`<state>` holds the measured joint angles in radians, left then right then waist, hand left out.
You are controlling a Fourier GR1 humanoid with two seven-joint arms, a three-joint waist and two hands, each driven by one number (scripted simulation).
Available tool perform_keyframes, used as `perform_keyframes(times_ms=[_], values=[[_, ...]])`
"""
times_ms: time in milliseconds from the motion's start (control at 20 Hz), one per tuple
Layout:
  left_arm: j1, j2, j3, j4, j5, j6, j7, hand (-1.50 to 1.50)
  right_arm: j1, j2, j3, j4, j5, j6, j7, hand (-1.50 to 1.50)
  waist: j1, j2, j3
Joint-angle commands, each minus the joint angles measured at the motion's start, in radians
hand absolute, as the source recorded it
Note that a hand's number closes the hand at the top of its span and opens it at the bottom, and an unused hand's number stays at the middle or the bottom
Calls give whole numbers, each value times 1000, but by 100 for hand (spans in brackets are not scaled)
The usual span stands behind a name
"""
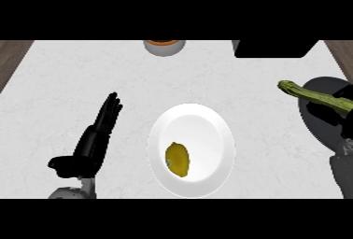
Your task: Pick the squash from the plate and place it in the pan
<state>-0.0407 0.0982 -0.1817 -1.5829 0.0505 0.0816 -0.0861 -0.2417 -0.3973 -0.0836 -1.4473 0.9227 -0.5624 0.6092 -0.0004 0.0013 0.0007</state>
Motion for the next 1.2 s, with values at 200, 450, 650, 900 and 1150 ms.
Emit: perform_keyframes(times_ms=[200,450,650,900,1150], values=[[7,0,7,-10,3,-16,4,0,-53,-104,-203,331,-173,-250,-314,150,10,3,2],[-13,-4,17,30,2,-35,-21,0,-209,-178,-302,623,-339,-259,-552,150,20,6,2],[-23,-12,18,44,2,-45,-20,0,-280,-202,-370,804,-435,-273,-764,150,20,6,2],[-14,-21,-23,10,-18,-40,-4,0,-273,-273,-275,967,-362,99,-578,-150,59,17,4],[19,-50,-42,18,-40,-20,-61,0,-382,-239,-344,1077,-466,228,-692,-150,59,17,6]])
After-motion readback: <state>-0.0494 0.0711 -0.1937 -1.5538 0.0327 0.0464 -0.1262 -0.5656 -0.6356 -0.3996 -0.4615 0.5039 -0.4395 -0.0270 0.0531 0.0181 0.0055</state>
